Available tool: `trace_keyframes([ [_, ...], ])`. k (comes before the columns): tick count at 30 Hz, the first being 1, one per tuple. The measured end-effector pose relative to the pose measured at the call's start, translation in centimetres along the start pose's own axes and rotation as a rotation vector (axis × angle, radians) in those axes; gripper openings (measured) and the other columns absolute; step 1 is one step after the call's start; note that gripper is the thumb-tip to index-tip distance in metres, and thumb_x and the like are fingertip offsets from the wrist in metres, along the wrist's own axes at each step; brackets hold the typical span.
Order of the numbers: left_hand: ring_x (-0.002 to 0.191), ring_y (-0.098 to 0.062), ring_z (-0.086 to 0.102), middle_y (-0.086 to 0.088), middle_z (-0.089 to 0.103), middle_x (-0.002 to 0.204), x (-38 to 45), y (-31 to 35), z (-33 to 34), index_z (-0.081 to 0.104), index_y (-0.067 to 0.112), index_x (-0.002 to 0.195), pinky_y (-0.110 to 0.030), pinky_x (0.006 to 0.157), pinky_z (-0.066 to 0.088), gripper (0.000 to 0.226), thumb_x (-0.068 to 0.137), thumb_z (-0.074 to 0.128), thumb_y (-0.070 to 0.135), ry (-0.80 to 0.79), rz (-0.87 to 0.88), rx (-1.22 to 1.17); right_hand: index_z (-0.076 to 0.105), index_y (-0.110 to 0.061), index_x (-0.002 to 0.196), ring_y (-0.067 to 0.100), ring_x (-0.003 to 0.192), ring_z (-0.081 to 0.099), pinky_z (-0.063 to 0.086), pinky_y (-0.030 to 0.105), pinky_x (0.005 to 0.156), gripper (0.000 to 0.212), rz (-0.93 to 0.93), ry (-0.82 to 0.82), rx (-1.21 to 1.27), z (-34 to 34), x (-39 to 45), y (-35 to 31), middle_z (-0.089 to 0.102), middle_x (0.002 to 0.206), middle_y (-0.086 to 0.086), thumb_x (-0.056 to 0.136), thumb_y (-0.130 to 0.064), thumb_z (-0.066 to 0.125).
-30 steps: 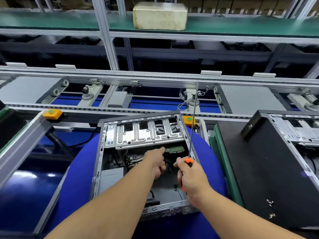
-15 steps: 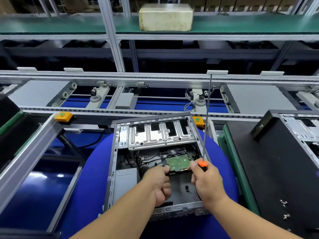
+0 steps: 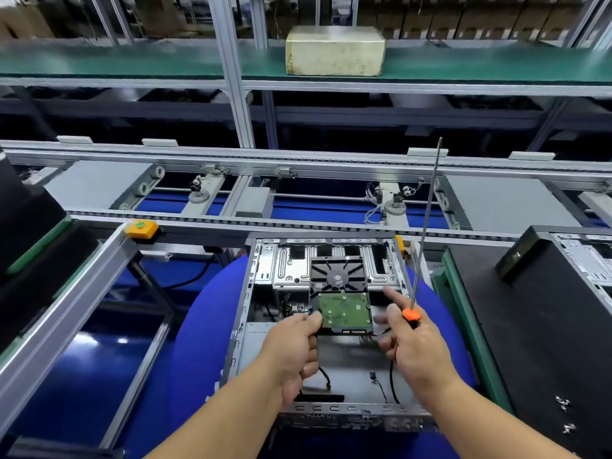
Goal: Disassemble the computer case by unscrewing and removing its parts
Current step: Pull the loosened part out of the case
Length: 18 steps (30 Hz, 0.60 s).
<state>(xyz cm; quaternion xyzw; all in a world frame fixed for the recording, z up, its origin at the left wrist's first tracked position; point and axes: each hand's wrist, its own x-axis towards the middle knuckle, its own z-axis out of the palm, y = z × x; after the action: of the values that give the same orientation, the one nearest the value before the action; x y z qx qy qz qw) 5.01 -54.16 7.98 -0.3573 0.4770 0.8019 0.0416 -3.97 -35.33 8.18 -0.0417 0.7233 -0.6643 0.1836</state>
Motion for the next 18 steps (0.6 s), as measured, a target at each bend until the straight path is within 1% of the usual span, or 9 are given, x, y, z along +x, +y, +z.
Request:
trace_keyframes([
  [2,0.048,-0.011,0.020,0.004,0.027,0.058,-0.2,0.3,-0.3,0.053,0.013,0.099,-0.025,0.042,0.016,0.014,0.110,0.056,0.022,0.002,0.034,0.016,0.062,-0.057,0.128,0.015,0.064,0.058,0.049,0.030,0.060,0.030,0.023,-0.082,0.052,0.8,0.3,-0.9,0.074,0.098,-0.007,0.104,-0.040,0.055],
  [6,0.040,-0.008,0.031,0.007,0.037,0.051,-0.7,0.5,-1.2,0.059,0.013,0.093,-0.023,0.037,0.024,0.019,0.110,0.055,0.022,0.005,0.089,0.028,0.054,-0.065,0.131,0.023,0.060,0.034,0.039,0.035,0.056,0.035,0.014,-0.181,-0.003,2.5,0.7,-1.7,0.043,0.063,-0.005,0.099,-0.052,0.054],
  [7,0.041,-0.008,0.029,0.007,0.035,0.051,-0.7,0.7,-1.7,0.060,0.013,0.092,-0.023,0.037,0.023,0.020,0.110,0.056,0.023,0.005,0.106,0.021,0.052,-0.067,0.131,0.026,0.061,0.034,0.039,0.037,0.057,0.037,-0.003,-0.193,-0.032,2.8,0.7,-1.8,0.044,0.060,-0.008,0.095,-0.057,0.054],
  [8,0.042,-0.008,0.026,0.007,0.032,0.052,-0.7,1.0,-2.2,0.060,0.014,0.091,-0.023,0.037,0.022,0.021,0.109,0.056,0.024,0.011,0.125,0.018,0.052,-0.068,0.131,0.028,0.061,0.041,0.043,0.038,0.060,0.038,-0.023,-0.194,-0.055,3.2,0.7,-1.7,0.053,0.061,-0.010,0.094,-0.058,0.054],
  [9,0.042,-0.008,0.025,0.008,0.030,0.052,-0.6,1.5,-3.0,0.061,0.014,0.090,-0.023,0.038,0.022,0.022,0.109,0.056,0.025,0.024,0.146,0.019,0.052,-0.067,0.131,0.026,0.063,0.053,0.049,0.039,0.067,0.037,-0.045,-0.183,-0.080,3.4,0.6,-1.4,0.067,0.072,-0.010,0.095,-0.057,0.055],
  [11,0.043,-0.008,0.023,0.008,0.027,0.052,-0.2,2.9,-5.0,0.060,0.015,0.089,-0.024,0.040,0.022,0.023,0.109,0.056,0.025,0.064,0.191,0.021,0.054,-0.064,0.131,0.017,0.075,0.068,0.056,0.042,0.081,0.035,-0.070,-0.153,-0.137,3.6,0.5,-0.5,0.076,0.101,-0.009,0.098,-0.050,0.057],
  [13,0.044,-0.008,0.021,0.009,0.025,0.053,0.4,4.7,-7.5,0.055,0.017,0.088,-0.024,0.040,0.021,0.023,0.109,0.056,0.026,0.108,0.245,0.000,0.057,-0.060,0.130,0.016,0.082,0.069,0.059,0.032,0.075,0.038,-0.064,-0.127,-0.163,3.4,-0.1,0.5,0.074,0.109,-0.005,0.093,-0.052,0.059],
  [15,0.044,-0.009,0.020,0.009,0.024,0.054,1.3,6.5,-10.3,0.052,0.019,0.087,-0.024,0.039,0.020,0.024,0.110,0.055,0.027,0.154,0.294,-0.033,0.059,-0.053,0.133,0.014,0.093,0.069,0.053,0.020,0.069,0.043,-0.056,-0.102,-0.206,2.9,-0.9,1.3,0.074,0.113,-0.010,0.090,-0.052,0.059],
  [18,0.045,-0.010,0.018,0.009,0.022,0.055,3.0,8.4,-14.9,0.047,0.020,0.083,-0.025,0.038,0.021,0.029,0.111,0.053,0.027,0.253,0.344,-0.029,0.059,-0.059,0.124,0.013,0.105,0.069,0.051,0.022,0.076,0.031,-0.093,-0.043,-0.291,2.0,-2.0,1.9,0.075,0.112,-0.014,0.098,-0.041,0.059],
])
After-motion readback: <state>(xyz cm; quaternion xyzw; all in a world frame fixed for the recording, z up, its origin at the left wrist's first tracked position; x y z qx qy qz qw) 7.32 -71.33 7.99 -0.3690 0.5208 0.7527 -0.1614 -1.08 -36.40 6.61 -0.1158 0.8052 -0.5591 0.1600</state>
